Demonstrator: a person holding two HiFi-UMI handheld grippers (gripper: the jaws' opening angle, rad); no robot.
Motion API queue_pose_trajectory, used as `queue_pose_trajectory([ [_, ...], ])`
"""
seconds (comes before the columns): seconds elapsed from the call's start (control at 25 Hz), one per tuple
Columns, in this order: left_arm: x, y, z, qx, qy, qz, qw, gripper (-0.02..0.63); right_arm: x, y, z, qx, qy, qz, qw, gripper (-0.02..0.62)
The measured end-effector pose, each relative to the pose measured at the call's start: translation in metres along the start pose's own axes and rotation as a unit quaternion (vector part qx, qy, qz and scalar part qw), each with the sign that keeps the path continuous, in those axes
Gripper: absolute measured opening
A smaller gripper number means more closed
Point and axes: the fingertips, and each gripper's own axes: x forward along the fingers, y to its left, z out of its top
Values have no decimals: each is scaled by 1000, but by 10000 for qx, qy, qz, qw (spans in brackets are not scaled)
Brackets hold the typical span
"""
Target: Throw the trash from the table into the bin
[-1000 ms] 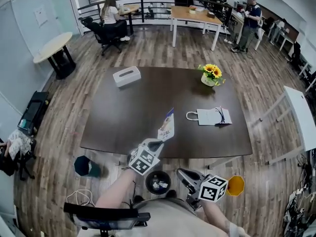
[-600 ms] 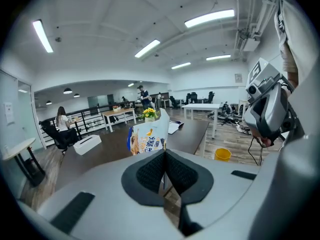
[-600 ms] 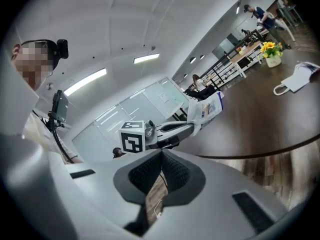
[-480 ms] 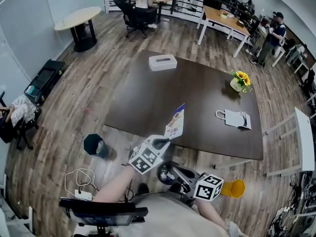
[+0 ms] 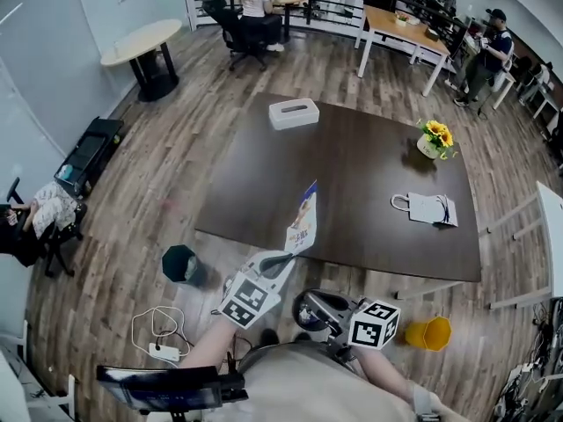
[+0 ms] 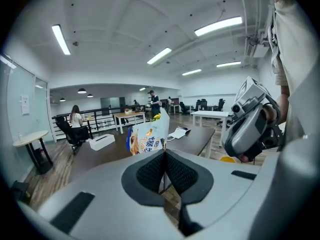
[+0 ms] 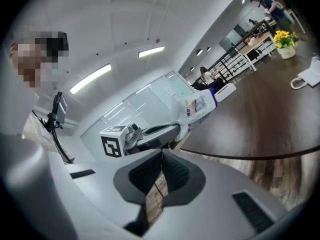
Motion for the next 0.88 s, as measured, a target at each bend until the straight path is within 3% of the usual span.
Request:
queue_pose_trajectory([
  [0.2, -3, -18, 14, -86, 7, 248, 9997, 14, -31, -8, 24, -174, -206, 163, 9995, 14],
  [0.48, -11, -28, 13, -213, 55, 563, 9982, 14, -67, -45, 12, 376, -385, 128, 9985, 14],
  [0.88, -82, 9, -4, -504, -256, 969, 9937, 14, 0, -7, 1, 14, 92, 408, 9991, 14],
])
